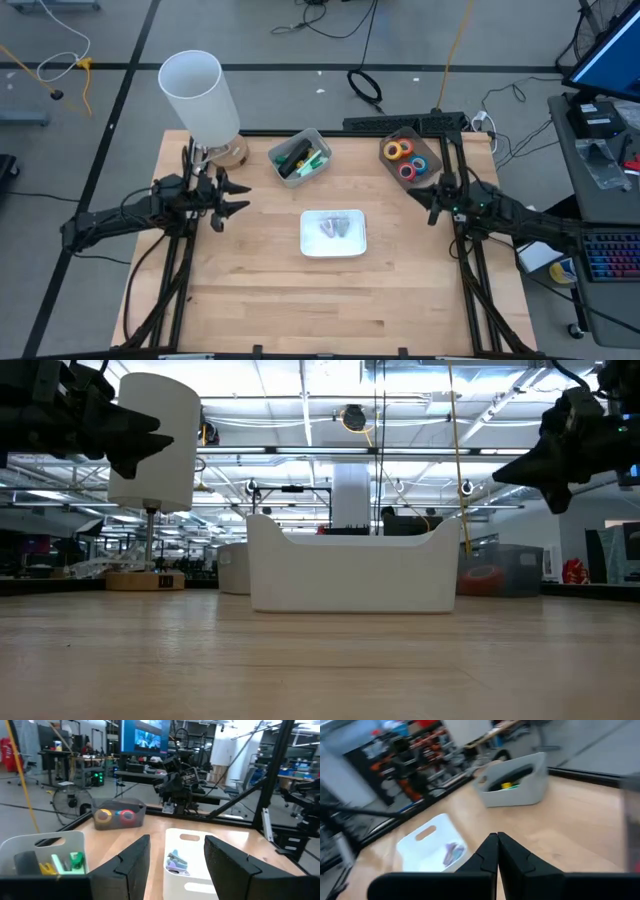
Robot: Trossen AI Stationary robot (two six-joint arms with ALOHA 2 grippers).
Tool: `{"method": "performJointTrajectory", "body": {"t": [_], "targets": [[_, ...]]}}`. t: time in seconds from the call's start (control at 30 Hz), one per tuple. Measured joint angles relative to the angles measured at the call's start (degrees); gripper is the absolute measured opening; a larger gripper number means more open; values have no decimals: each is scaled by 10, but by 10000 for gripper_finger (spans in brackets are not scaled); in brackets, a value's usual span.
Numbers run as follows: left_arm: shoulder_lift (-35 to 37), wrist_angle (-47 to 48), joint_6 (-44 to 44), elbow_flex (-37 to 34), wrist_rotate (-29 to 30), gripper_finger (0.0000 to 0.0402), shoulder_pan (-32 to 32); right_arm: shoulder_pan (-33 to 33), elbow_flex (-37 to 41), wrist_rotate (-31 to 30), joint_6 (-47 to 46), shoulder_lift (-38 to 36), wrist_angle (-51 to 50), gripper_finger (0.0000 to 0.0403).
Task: Pick and place Stapler, Stapler remover, tape
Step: Return to Home Position
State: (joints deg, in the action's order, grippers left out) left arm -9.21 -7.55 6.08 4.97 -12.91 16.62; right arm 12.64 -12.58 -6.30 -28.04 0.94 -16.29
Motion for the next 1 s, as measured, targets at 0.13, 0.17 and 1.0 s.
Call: {"method": "performJointTrajectory", "body": {"t": [0.13, 0.17, 1.0], "targets": [[0, 0, -2, 0, -12, 186, 0, 0, 11, 36, 16, 0, 18, 0], [0, 0, -3, 0, -13, 186, 0, 0, 13, 36, 17, 0, 18, 0], [0, 24, -5, 0, -21, 186, 0, 1, 38, 64, 18, -8, 45, 0]]}}
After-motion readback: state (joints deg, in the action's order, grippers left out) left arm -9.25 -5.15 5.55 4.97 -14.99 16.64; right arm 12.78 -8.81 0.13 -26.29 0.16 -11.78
